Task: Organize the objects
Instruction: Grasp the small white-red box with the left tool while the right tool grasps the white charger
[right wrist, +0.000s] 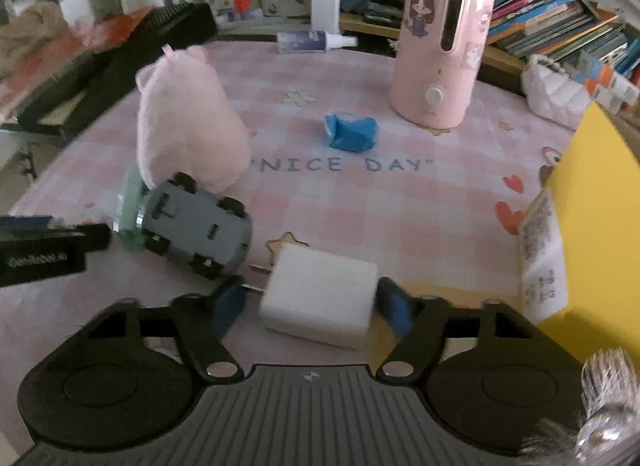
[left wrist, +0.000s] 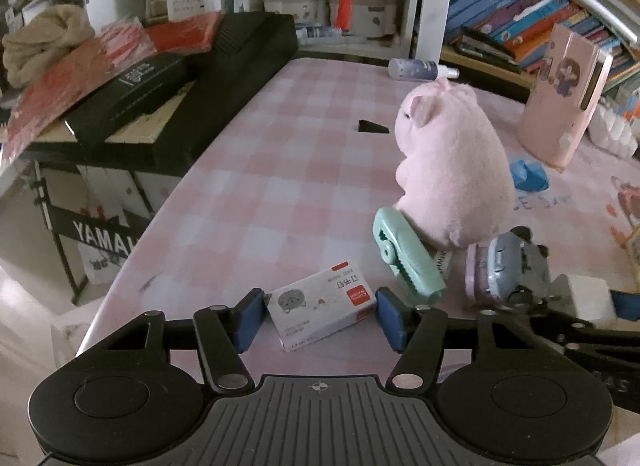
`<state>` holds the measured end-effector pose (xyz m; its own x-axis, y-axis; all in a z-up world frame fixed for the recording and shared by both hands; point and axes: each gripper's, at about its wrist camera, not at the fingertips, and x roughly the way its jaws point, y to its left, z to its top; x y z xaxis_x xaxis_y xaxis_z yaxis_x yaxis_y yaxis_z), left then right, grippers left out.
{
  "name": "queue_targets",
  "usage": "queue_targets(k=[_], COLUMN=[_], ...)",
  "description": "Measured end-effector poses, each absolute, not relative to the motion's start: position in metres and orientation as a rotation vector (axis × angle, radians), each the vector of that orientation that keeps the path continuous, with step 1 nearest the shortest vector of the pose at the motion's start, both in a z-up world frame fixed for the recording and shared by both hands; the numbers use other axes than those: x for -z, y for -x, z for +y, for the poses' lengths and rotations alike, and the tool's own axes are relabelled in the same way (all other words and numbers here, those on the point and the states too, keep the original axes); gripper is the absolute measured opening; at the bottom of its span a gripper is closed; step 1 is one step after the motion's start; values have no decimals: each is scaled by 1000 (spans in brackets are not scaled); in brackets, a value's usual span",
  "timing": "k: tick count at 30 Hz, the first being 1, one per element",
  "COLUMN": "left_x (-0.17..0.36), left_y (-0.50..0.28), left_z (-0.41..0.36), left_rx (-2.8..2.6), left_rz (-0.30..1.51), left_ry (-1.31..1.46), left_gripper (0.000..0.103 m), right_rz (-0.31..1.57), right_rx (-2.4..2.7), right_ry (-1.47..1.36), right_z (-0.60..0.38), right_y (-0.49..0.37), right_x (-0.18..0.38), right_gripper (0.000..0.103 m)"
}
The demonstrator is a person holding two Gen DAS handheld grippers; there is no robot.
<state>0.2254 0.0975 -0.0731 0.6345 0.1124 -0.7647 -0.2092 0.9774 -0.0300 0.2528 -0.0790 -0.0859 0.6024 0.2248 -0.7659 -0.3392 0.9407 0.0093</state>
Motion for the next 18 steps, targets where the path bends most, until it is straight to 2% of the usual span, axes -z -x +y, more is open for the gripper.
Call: queue_targets(k=[18], left_x=[27], left_y=[-170], left_z=[101], left_rx=[-64], left_rz=[727], left_ry=[170], left_gripper=[60], right_rz=[778], right_rx=[-317], right_ry=[120], right_z=[-84], right_y=[-216], right_x=[52], right_gripper=[65])
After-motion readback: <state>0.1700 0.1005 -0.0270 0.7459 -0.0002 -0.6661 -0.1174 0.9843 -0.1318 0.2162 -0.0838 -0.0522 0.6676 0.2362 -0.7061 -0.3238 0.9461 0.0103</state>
